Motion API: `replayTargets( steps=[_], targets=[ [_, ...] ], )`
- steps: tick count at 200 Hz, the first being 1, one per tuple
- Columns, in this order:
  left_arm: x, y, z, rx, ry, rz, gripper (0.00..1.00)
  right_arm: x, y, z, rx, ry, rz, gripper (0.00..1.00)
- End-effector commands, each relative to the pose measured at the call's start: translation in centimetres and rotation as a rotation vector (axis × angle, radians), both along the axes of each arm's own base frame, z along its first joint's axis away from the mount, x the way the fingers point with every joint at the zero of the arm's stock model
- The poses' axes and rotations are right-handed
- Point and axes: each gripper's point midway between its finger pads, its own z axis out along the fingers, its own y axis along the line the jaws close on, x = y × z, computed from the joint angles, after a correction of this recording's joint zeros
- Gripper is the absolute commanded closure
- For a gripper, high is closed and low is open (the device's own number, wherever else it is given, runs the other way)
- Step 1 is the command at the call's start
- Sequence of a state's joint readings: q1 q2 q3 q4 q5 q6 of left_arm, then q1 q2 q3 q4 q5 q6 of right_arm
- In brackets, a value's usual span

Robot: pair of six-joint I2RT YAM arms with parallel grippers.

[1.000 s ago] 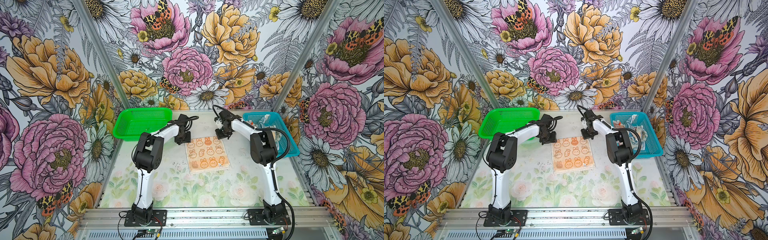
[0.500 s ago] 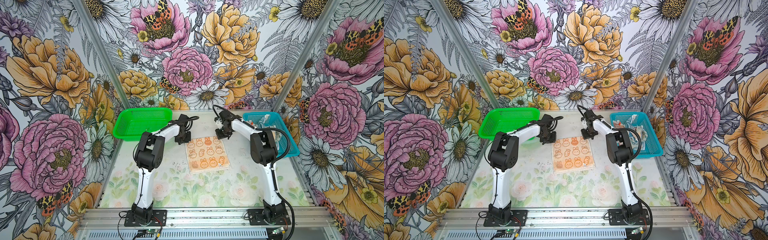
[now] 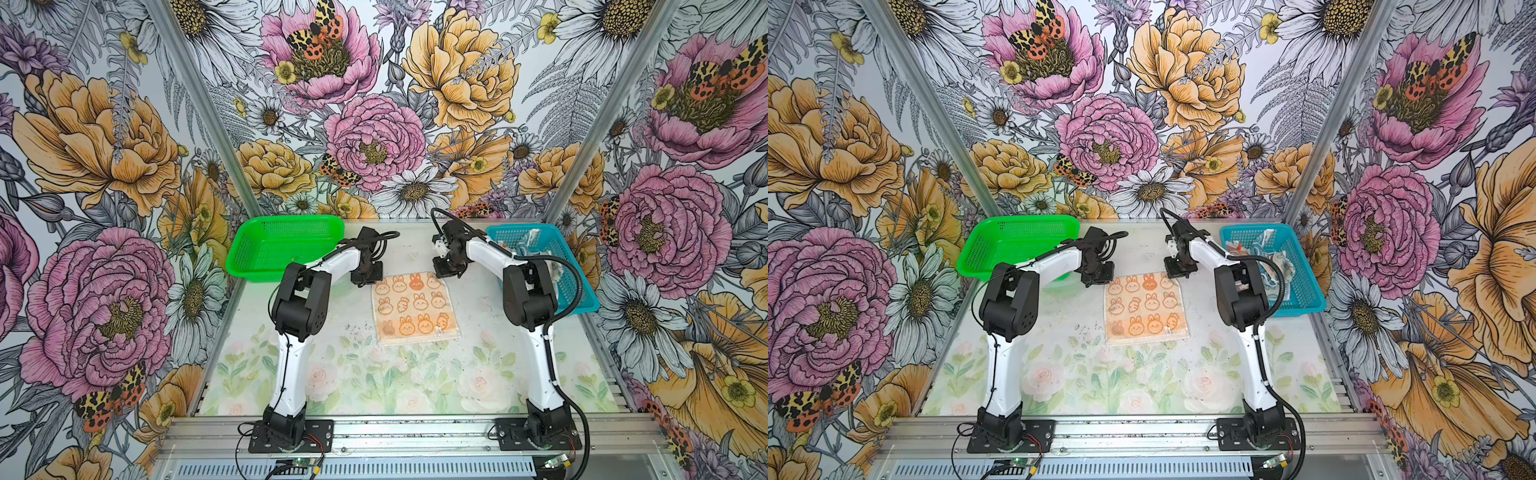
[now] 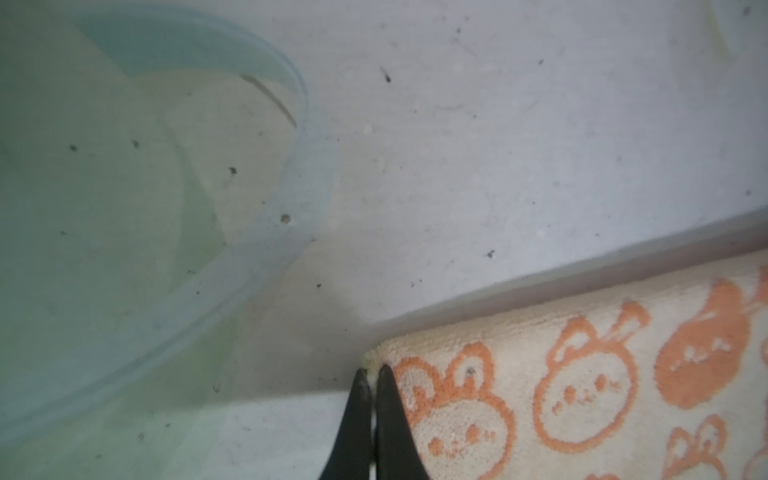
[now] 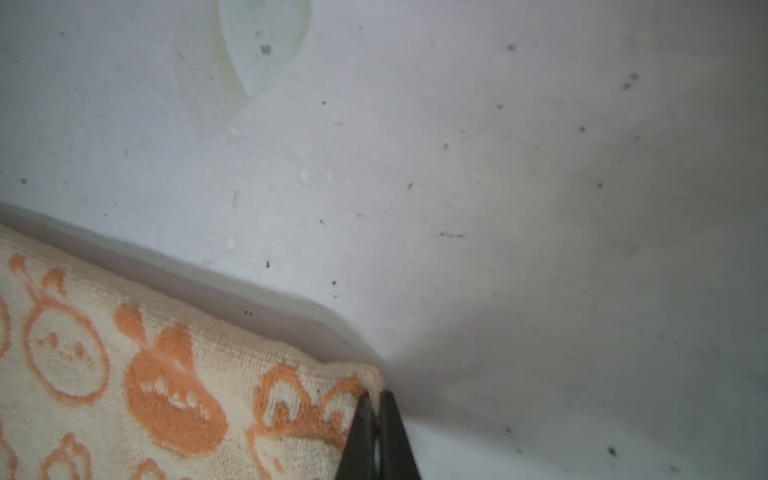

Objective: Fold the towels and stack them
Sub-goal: 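Fold the far edge toward the robot over the towel with both grippers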

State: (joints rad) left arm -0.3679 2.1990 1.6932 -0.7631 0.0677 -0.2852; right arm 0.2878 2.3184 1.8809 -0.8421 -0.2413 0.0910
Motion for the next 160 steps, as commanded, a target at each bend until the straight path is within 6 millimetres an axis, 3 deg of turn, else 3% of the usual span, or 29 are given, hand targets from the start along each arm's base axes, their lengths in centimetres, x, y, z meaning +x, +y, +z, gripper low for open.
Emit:
replayTargets(
  steps=[1,43,77,116,160],
  targets=[
    [2.0,-0.6,2.3,-0.034,-0.069,-0.027,1.0,0.0,-0.8,2.8,0.053,-0.007,-0.065,1.0],
    [3.1,-1.2,6.0,-0.069,-0.146,-0.051,1.0,-0.1,-1.5,5.5,0.105,-0.031,-0.092,1.0],
    [2.2,-0.5,7.0,-0.056,-0.159,-0.056,1.0,-1.2,-1.6,7.3,0.134,-0.04,-0.097,1.0],
    [0.0,0.3,7.8,-0.052,-0.153,-0.045,1.0,-3.6,-1.4,8.0,0.148,-0.016,-0.103,1.0],
    [-4.4,0.9,7.2,-0.029,-0.112,-0.032,1.0,-7.5,-1.1,7.1,0.104,0.009,-0.087,1.0]
  ],
)
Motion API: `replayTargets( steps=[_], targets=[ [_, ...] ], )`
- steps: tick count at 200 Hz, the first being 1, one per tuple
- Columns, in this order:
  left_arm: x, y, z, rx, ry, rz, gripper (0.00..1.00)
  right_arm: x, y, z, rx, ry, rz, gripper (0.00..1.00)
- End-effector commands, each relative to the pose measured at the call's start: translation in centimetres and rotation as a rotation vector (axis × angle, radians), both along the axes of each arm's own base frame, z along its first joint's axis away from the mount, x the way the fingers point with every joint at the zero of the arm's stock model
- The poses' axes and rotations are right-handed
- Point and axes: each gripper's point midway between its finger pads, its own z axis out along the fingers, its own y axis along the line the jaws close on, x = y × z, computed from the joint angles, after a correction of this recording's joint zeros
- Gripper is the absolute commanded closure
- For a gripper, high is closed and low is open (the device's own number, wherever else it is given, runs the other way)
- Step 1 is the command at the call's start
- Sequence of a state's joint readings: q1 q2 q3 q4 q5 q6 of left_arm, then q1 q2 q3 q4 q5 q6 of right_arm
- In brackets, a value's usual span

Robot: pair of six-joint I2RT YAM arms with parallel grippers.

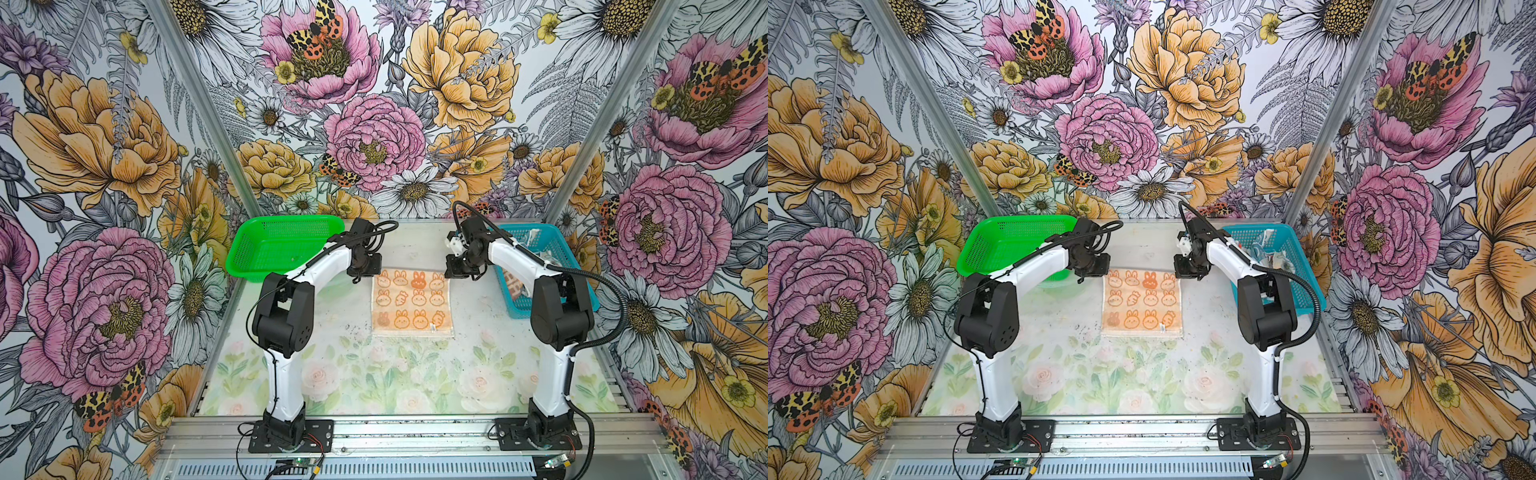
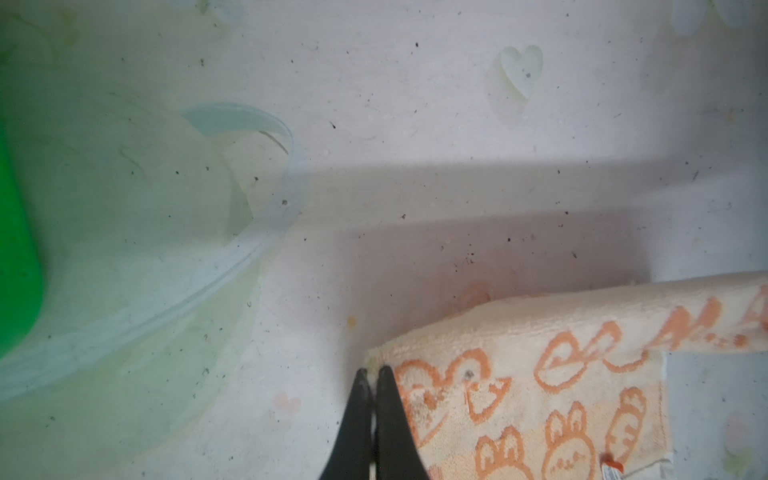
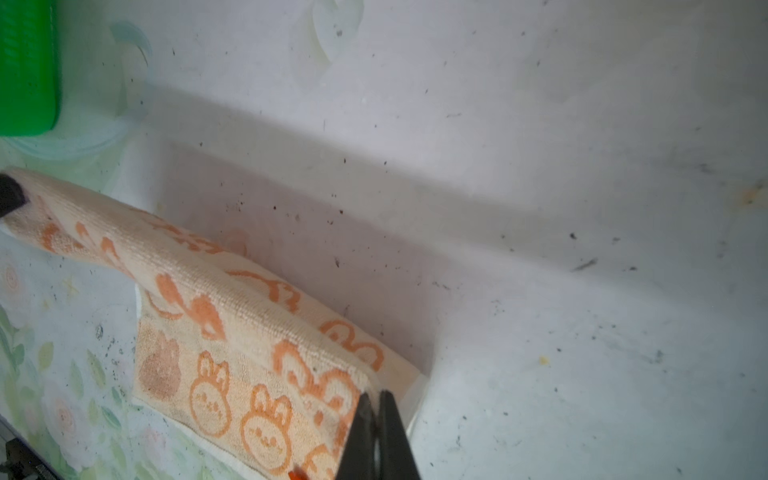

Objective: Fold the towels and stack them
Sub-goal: 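Fold the far edge toward the robot over the towel with both grippers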

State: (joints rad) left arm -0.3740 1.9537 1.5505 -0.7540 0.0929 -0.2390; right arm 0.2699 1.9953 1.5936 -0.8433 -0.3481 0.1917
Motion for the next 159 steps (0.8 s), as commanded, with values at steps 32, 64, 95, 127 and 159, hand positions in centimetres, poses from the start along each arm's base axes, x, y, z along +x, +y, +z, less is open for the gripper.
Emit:
replayTargets(
  steps=[32,64,95,127,159],
  targets=[
    [-5.3,0.8,-0.7,0.019,0.028,0.034,1.0,-3.9,-0.6,-0.8,-0.034,0.014,-0.016,1.0],
    [-8.4,1.0,-2.7,0.016,0.07,0.041,1.0,-6.1,-1.3,-3.3,-0.054,0.068,-0.033,1.0],
    [-9.3,1.3,-3.3,0.025,0.083,0.051,1.0,-7.0,-1.2,-3.8,-0.05,0.08,-0.04,1.0],
    [-9.0,1.0,-1.8,-0.006,0.054,0.055,1.0,-7.6,-1.4,-2.4,-0.044,0.053,-0.052,1.0],
    [-10.1,1.0,-1.4,-0.027,0.058,0.06,1.0,-8.7,-1.4,-1.9,-0.04,0.045,-0.051,1.0]
  ],
)
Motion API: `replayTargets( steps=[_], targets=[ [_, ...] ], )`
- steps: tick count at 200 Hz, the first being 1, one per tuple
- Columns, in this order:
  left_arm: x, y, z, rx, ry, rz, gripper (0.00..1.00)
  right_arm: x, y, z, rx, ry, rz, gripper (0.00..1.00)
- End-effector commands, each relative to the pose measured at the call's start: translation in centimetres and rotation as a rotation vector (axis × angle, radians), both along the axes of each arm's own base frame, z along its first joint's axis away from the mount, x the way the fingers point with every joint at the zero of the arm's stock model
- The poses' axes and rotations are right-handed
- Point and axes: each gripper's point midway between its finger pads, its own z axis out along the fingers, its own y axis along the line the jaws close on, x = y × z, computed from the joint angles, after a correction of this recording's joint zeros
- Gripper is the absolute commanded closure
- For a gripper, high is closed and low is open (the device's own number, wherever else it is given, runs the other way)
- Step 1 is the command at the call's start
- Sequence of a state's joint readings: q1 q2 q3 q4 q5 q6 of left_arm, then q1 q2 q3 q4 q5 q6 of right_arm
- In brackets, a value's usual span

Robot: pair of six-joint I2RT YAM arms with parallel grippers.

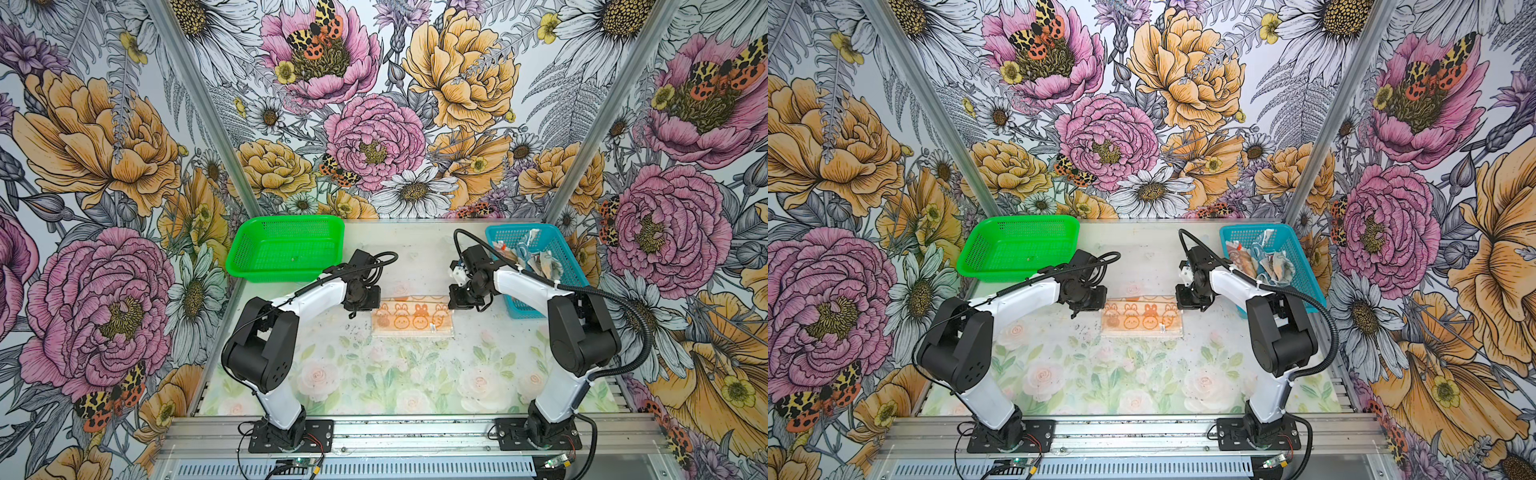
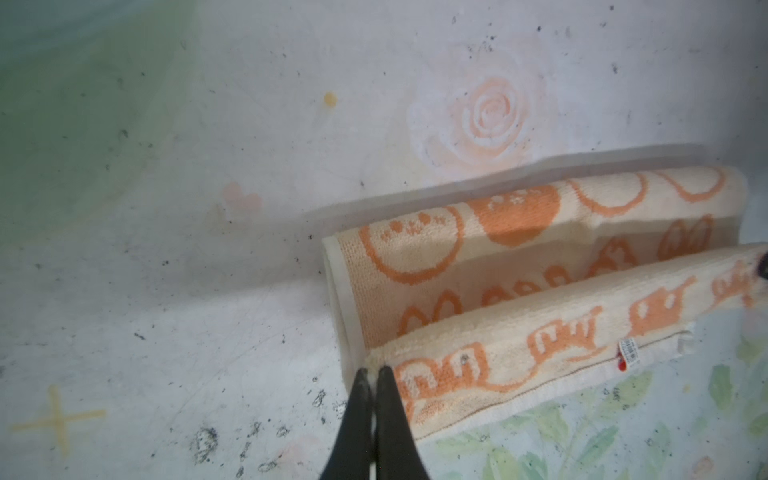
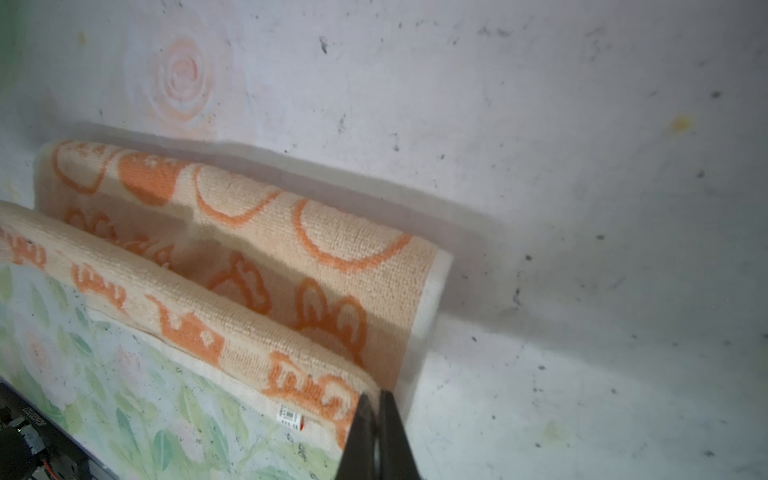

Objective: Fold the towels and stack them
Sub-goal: 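Fold the far edge toward the robot over the towel with both grippers, then release the folded towel and raise both grippers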

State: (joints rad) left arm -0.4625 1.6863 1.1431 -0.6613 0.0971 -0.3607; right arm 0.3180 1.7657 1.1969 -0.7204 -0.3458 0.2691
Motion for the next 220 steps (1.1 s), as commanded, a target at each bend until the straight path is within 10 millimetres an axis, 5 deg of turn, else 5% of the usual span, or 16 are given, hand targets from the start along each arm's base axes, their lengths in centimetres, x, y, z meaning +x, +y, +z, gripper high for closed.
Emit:
replayTargets(
  steps=[1,87,128,164,176,220],
  targets=[
    [-0.4,1.0,0.7,0.002,-0.018,0.041,1.0,-0.5,-0.9,0.7,-0.04,-0.028,-0.027,1.0],
    [-3.4,0.9,-3.1,0.016,0.06,0.045,1.0,-3.0,-1.1,-3.4,-0.067,0.044,-0.039,1.0],
    [-3.1,-0.3,-2.2,-0.012,0.043,0.024,1.0,-2.7,-0.8,-3.0,-0.054,0.031,-0.035,0.95],
    [-2.9,-2.3,0.9,-0.07,-0.017,-0.04,0.2,-2.0,0.0,-0.4,0.003,-0.016,-0.053,0.59],
    [-2.7,-2.4,2.1,-0.087,-0.034,-0.045,0.03,-1.9,0.3,0.7,0.026,-0.035,-0.063,0.5],
    [-2.5,-4.0,6.1,-0.291,-0.052,0.018,0.01,-1.8,2.2,5.2,0.146,-0.098,-0.103,0.22]
  ],
)
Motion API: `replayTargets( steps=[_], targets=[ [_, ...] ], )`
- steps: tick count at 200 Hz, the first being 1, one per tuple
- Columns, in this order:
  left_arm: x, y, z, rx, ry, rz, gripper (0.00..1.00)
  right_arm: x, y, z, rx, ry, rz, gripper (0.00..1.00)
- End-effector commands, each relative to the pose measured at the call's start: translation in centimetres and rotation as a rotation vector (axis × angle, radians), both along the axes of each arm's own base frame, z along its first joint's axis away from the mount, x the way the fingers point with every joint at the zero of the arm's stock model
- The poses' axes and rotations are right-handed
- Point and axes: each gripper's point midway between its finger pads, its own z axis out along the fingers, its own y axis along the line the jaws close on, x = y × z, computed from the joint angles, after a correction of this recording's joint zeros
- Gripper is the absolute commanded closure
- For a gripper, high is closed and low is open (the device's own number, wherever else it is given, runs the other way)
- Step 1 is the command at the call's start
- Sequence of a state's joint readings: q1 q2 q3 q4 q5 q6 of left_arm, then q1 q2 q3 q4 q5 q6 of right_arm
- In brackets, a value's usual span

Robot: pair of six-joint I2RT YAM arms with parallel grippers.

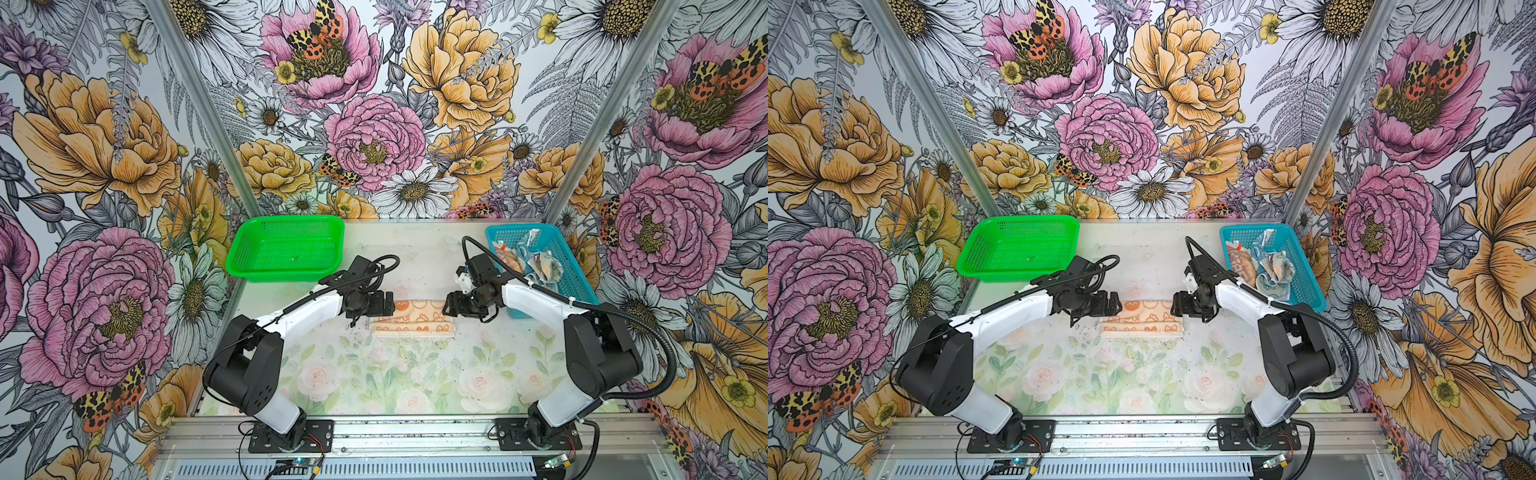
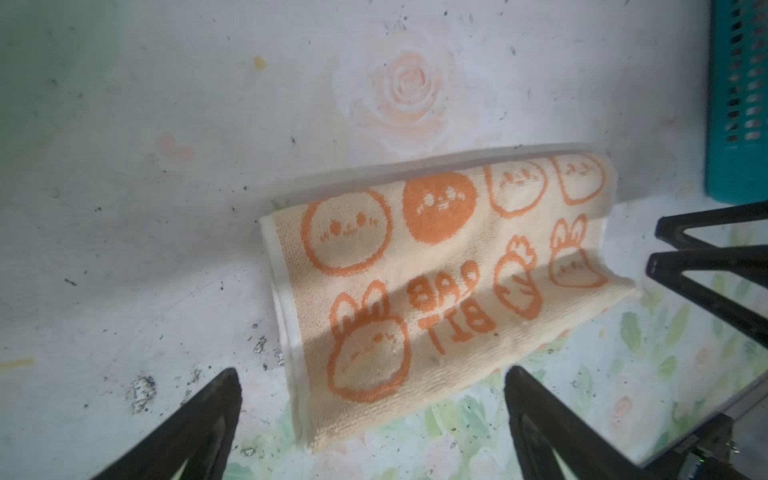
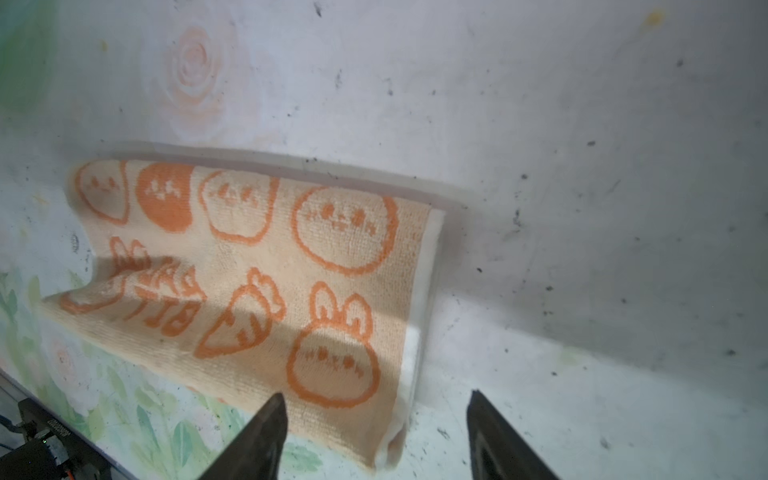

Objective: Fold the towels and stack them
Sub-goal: 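Release the folded towel and raise both grippers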

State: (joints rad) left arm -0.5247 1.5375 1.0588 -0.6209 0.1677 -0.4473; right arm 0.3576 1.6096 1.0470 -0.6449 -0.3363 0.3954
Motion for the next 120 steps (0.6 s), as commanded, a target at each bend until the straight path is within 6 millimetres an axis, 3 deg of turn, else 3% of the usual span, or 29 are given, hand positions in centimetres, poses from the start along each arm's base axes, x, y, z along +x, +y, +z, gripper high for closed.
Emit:
replayTargets(
  steps=[1,27,67,120],
  targets=[
    [0.4,-1.5,3.1,-0.164,-0.015,0.034,0.01,0.9,1.9,4.1,0.107,-0.074,-0.027,0.21],
    [-0.3,-3.4,2.5,-0.305,0.034,0.062,0.01,0.0,4.3,4.5,0.195,-0.056,-0.006,0.09],
    [-2.4,-3.7,-1.7,-0.32,0.117,0.093,0.01,-1.5,6.4,1.7,0.259,0.021,0.005,0.01],
    [-3.7,-1.9,-5.2,-0.253,0.17,0.111,0.01,-2.3,4.2,-2.8,0.178,0.089,-0.028,0.01]
  ],
)
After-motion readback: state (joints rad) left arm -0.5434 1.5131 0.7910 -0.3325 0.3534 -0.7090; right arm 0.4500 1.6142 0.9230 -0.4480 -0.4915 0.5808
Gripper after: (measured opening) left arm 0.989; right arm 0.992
